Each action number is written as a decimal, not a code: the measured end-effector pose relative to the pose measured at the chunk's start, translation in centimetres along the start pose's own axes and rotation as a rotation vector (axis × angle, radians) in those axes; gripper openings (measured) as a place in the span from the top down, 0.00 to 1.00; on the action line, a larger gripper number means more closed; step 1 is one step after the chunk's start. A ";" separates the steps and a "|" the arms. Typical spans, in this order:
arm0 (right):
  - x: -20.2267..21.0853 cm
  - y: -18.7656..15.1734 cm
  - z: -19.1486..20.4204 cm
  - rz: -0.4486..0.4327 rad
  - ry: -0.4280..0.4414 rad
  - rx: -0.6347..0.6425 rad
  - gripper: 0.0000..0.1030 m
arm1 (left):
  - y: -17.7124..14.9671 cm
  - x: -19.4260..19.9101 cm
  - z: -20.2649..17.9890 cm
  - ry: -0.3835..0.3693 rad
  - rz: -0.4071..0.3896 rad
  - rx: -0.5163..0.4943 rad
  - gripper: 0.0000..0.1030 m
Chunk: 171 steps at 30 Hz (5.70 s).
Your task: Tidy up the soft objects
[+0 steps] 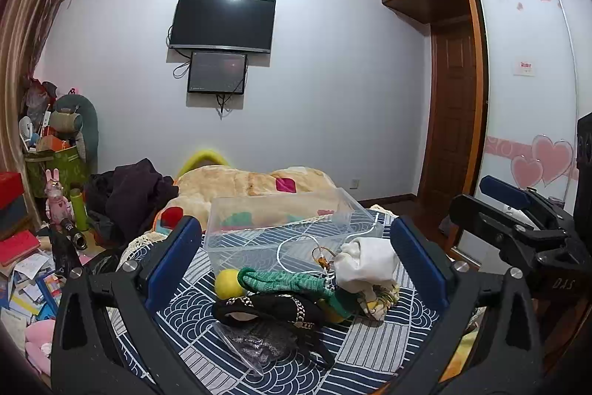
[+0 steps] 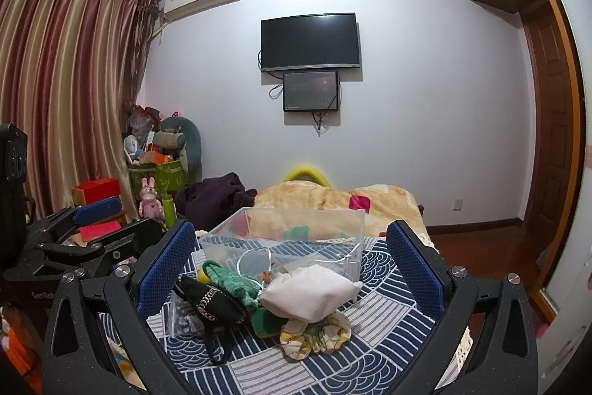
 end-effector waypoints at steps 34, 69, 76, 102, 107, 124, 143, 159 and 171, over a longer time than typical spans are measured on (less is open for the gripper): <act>-7.3 -6.8 -3.1 0.317 -0.005 -0.059 0.21 | -6.1 -10.1 4.2 -0.078 0.354 0.070 0.23; -5.3 -4.4 -4.2 0.244 0.083 -0.145 0.87 | -5.4 -9.6 2.3 -0.158 0.337 0.086 0.88; -5.2 -1.9 -4.8 0.184 0.071 -0.160 0.87 | -2.1 -9.0 3.2 -0.140 0.263 0.077 0.88; -17.1 -3.9 -3.1 0.424 0.067 -0.033 0.87 | -3.6 -21.3 5.5 -0.111 0.505 -0.001 0.88; -18.7 -5.5 -2.8 0.510 0.068 0.004 0.87 | -5.4 -22.6 4.8 -0.152 0.595 -0.004 0.88; -15.0 -2.7 -3.1 0.421 0.068 0.041 0.47 | -1.8 -17.8 5.7 -0.097 0.470 -0.084 0.34; -10.0 -8.6 -4.7 0.507 0.047 0.032 0.30 | -8.7 -14.5 9.8 0.020 0.550 -0.058 0.15; -8.5 -12.6 -5.0 0.603 0.077 0.005 0.89 | -12.1 -14.5 7.5 -0.120 0.600 -0.031 0.66; -5.9 -8.4 -5.5 0.452 0.039 0.009 0.92 | -9.7 -11.8 7.0 -0.088 0.541 -0.059 0.96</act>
Point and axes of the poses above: each gripper's, at about its wrist camera, not at the fingertips, and x roughly against the way its jaws point, z to its left, y to its top, the point moved 7 cm from there along -x, roughly the way its jaws point, and after that the axes turned 3 degrees about -x, right-handed, at the moved point
